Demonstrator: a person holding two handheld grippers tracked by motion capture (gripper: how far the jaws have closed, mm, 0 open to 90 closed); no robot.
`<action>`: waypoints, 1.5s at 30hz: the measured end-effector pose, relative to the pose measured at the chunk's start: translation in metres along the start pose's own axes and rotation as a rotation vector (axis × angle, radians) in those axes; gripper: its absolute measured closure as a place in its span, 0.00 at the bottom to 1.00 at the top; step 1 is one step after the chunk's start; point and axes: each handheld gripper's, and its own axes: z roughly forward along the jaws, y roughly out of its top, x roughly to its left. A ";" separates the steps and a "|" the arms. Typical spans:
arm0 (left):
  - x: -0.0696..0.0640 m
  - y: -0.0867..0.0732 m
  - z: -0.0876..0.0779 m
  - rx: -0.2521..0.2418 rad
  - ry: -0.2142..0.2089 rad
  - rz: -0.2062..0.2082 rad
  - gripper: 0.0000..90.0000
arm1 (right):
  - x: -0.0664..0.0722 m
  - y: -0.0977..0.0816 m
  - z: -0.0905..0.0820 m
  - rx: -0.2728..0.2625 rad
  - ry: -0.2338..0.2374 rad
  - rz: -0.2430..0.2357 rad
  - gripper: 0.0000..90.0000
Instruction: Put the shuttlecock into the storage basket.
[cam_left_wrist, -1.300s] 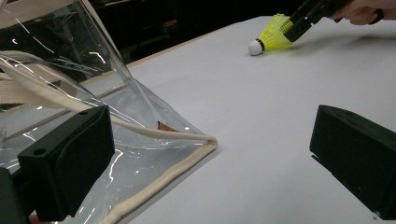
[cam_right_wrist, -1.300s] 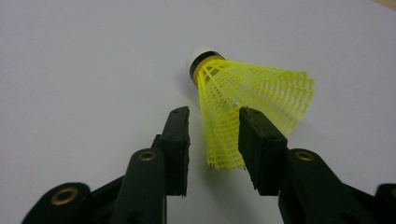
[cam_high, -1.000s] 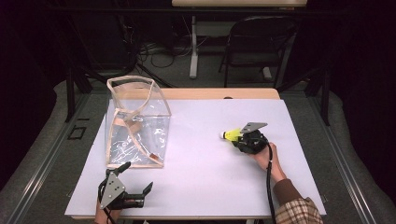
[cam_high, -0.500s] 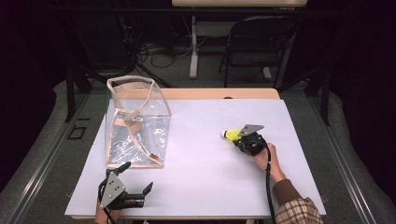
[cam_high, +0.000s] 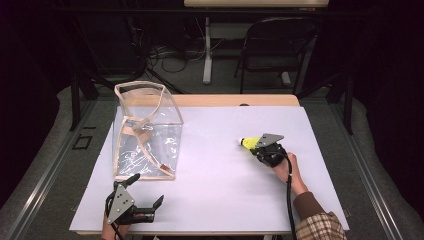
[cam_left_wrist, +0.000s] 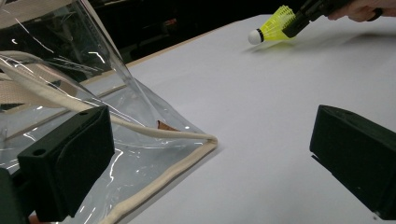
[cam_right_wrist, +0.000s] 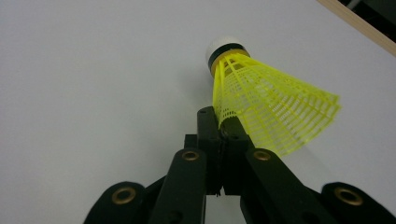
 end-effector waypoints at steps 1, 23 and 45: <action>0.000 0.000 0.000 0.000 0.000 0.000 0.00 | 0.000 0.001 -0.002 0.006 0.000 -0.005 0.99; 0.000 0.000 0.000 0.004 -0.003 -0.002 0.00 | -0.001 0.008 -0.015 -0.039 0.006 0.000 0.99; 0.001 0.000 0.001 0.008 -0.003 -0.006 0.00 | -0.003 0.013 -0.026 -0.059 -0.003 0.004 0.99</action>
